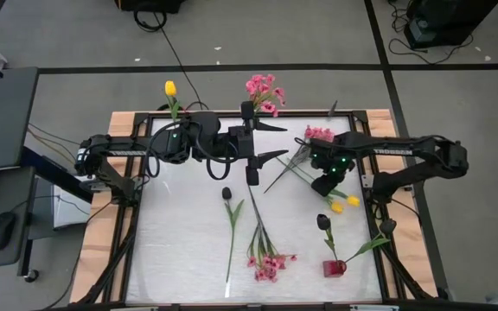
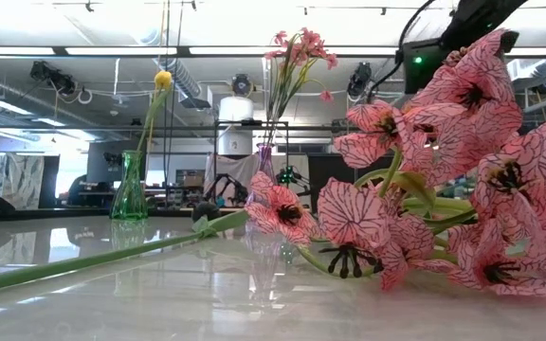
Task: Sort flowers into vase by color
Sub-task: Put the top yellow flower into the green vase
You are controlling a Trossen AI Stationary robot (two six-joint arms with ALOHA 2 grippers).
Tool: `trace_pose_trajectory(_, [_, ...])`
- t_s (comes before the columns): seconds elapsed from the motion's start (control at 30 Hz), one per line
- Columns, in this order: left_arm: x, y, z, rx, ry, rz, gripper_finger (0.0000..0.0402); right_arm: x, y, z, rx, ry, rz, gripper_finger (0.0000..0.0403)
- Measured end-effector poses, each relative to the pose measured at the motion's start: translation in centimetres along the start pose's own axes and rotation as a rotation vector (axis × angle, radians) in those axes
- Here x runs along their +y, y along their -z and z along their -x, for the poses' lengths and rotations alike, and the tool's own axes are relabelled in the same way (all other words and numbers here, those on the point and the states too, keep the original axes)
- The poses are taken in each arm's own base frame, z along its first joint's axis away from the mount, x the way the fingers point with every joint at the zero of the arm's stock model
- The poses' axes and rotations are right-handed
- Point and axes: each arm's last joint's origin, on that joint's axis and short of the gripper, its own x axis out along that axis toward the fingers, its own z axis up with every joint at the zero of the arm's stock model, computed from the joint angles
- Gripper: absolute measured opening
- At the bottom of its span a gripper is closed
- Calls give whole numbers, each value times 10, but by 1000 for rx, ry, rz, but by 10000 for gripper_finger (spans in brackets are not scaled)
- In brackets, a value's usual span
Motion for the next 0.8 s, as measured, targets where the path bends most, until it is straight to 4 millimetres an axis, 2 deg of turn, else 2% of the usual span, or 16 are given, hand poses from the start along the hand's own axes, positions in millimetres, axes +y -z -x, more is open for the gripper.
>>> trace_pose_trajectory(0.2, [0, 0, 0, 1, 0, 0, 233, -3, 15, 10, 30, -16, 10, 45])
trace_pose_trajectory(0.8, [0, 0, 0, 0, 0, 0, 233, 2, 38, 35, -14, -308, -7, 45])
